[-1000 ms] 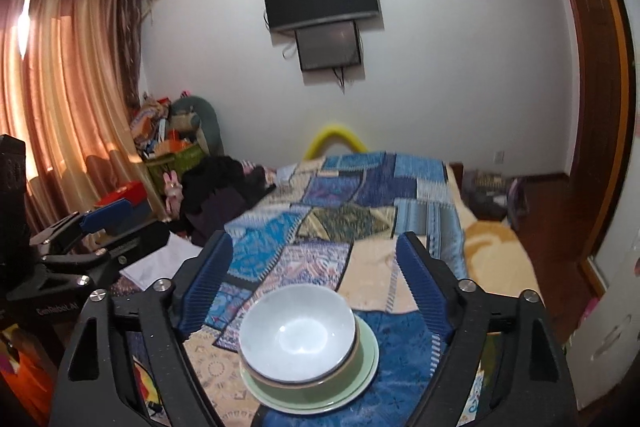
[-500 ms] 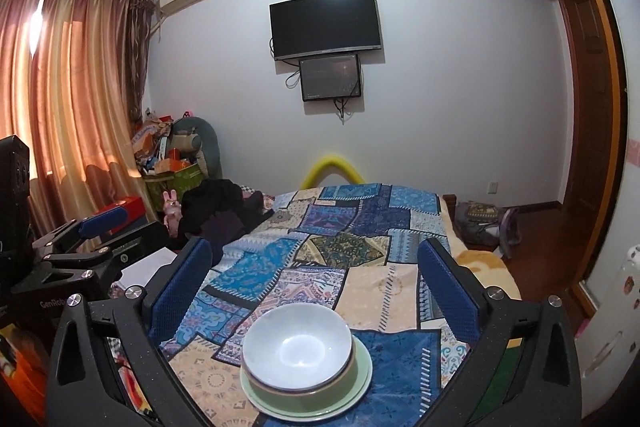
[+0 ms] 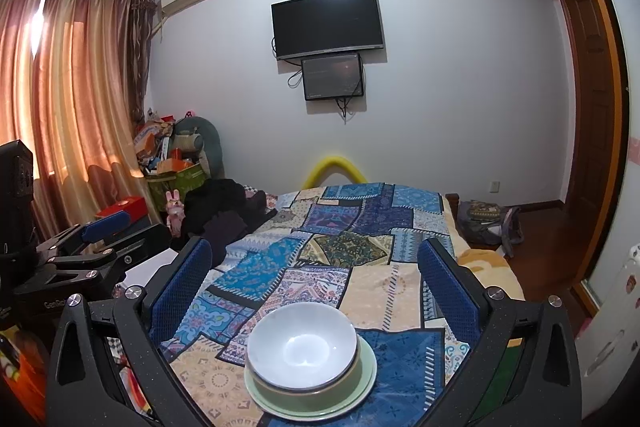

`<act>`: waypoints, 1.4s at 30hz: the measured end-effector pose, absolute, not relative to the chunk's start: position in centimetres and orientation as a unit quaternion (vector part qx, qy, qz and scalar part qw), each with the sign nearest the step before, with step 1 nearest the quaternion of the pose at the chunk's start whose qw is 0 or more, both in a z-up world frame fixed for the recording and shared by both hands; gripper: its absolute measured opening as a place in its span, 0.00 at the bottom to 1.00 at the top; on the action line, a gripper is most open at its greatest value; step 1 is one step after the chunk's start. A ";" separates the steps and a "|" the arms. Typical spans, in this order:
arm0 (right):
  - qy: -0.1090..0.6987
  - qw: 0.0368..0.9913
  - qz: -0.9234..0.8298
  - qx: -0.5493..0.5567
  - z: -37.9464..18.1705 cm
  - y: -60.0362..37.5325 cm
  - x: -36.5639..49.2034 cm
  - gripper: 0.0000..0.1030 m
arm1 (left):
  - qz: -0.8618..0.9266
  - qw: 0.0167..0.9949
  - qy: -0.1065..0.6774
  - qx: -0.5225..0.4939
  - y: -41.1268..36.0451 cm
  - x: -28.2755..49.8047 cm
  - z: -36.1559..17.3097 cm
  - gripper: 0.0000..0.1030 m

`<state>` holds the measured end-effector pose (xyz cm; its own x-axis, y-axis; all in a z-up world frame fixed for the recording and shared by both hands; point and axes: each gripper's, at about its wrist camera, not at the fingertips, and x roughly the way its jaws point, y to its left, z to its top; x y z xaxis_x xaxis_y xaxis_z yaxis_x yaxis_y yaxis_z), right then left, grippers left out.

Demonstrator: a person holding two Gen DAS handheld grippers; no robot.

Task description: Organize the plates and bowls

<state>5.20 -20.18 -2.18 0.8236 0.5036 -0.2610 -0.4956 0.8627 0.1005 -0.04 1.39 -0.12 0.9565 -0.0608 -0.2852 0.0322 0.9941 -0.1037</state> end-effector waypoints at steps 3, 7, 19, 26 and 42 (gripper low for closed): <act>0.142 0.954 0.262 0.012 -2.2 -20.2 5.2 1.00 | -0.024 0.988 0.146 -0.049 1.5 0.0 -0.2 1.00; 0.143 0.954 0.264 0.012 -2.1 -20.1 5.2 1.00 | -0.025 0.988 0.145 -0.049 1.3 0.0 -0.3 1.00; 0.140 0.954 0.266 0.011 -2.1 -20.0 5.1 1.00 | -0.025 0.988 0.146 -0.051 1.4 0.0 -0.5 1.00; 0.140 0.954 0.265 0.010 -2.1 -19.9 5.1 1.00 | -0.023 0.988 0.144 -0.052 1.5 -0.1 -0.4 1.00; 0.141 0.954 0.264 0.006 -2.0 -19.7 5.0 1.00 | -0.032 0.986 0.150 -0.058 1.5 -0.1 -0.5 1.00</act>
